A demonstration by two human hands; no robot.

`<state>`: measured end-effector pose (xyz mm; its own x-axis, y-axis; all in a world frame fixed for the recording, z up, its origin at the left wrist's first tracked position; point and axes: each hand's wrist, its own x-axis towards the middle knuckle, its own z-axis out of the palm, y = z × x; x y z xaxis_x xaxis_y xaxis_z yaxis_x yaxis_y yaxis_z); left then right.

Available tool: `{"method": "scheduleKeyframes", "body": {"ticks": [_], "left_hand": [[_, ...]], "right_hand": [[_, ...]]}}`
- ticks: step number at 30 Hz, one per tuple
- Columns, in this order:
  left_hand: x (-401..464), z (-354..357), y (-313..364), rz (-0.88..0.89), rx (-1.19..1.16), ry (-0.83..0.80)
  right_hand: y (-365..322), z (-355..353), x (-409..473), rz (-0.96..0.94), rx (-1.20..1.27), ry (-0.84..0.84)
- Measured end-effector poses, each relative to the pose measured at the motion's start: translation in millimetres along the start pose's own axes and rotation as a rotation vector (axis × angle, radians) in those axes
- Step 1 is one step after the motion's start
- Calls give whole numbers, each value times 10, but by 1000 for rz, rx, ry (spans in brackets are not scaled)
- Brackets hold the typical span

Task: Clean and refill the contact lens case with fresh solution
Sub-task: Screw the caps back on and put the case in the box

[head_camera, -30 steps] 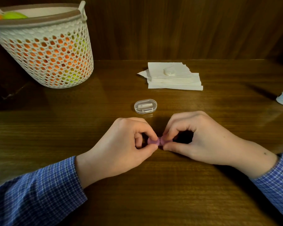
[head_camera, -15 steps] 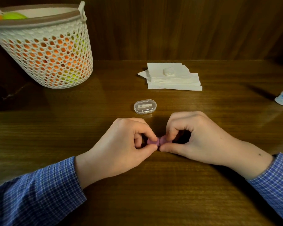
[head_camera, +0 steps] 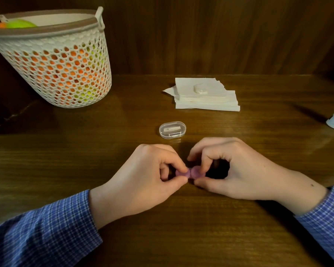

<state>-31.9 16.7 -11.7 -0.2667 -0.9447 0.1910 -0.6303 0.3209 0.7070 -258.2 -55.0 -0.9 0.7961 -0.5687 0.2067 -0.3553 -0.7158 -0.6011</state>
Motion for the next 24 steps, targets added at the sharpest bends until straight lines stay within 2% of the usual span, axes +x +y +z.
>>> {"method": "scheduleKeyframes", "body": {"ticks": [4, 10, 16, 21, 24], "left_hand": [[2, 7, 1, -1, -6, 3], [8, -8, 11, 0, -8, -2], [8, -4, 16, -11, 12, 11], [23, -11, 41, -8, 64, 14], [20, -14, 51, -5, 62, 9]], "right_hand": [[34, -38, -8, -4, 41, -56], [15, 44, -4, 29, -20, 28], [30, -14, -14, 47, 64, -49], [-16, 64, -5, 112, -46, -5], [-50, 62, -6, 129, -79, -40]]}}
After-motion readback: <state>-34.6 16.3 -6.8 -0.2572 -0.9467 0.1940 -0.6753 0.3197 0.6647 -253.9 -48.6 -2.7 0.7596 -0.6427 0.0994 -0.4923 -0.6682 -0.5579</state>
